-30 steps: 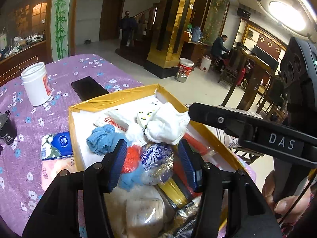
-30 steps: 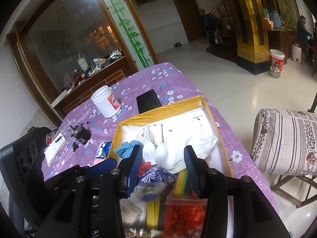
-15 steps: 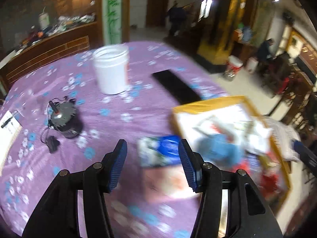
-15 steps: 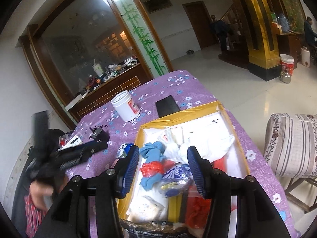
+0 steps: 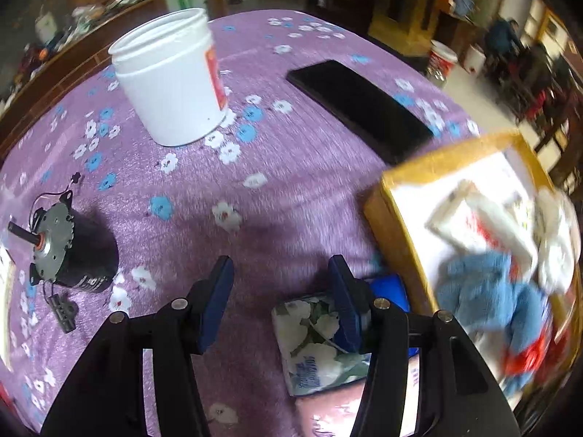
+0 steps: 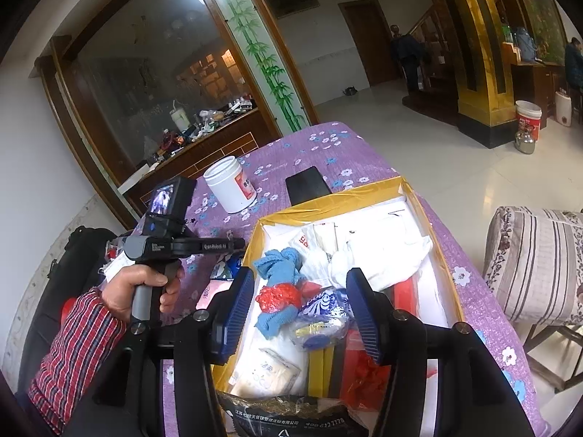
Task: Organize soft objects
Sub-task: 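Grasp the blue Vinda tissue pack on the table with the left tool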
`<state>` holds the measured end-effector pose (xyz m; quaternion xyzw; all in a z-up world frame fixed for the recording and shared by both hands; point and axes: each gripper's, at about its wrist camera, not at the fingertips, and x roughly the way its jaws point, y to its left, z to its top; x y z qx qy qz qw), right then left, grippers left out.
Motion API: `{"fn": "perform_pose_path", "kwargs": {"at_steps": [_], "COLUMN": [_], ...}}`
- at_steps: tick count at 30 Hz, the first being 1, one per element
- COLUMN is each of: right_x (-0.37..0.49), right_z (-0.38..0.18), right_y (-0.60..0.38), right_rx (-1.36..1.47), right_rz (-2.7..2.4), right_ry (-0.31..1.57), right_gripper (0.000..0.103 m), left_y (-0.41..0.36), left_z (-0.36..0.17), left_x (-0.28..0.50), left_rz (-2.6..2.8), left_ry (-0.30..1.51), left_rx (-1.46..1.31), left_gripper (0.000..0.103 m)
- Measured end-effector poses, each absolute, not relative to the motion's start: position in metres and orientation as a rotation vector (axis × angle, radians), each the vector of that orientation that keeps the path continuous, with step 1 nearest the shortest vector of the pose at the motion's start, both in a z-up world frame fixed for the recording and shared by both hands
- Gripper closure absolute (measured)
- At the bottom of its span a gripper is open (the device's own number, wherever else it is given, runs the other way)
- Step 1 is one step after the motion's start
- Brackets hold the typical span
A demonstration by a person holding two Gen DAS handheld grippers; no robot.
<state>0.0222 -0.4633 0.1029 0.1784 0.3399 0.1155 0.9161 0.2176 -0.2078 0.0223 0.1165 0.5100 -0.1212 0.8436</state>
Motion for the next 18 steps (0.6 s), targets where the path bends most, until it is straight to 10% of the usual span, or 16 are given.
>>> {"fn": "perform_pose_path", "kwargs": {"at_steps": [18], "right_x": [0.022], "right_z": [0.097], "right_y": [-0.441], "right_rx": [0.363], "right_rz": [0.348], "right_ry": [0.697], "right_gripper": [0.047], "left_y": [-0.126], "left_z": [0.041], "left_x": [0.051], "left_rz": [-0.332], "left_ry": [1.101], "left_rx": [0.203], "left_gripper": [0.051]}}
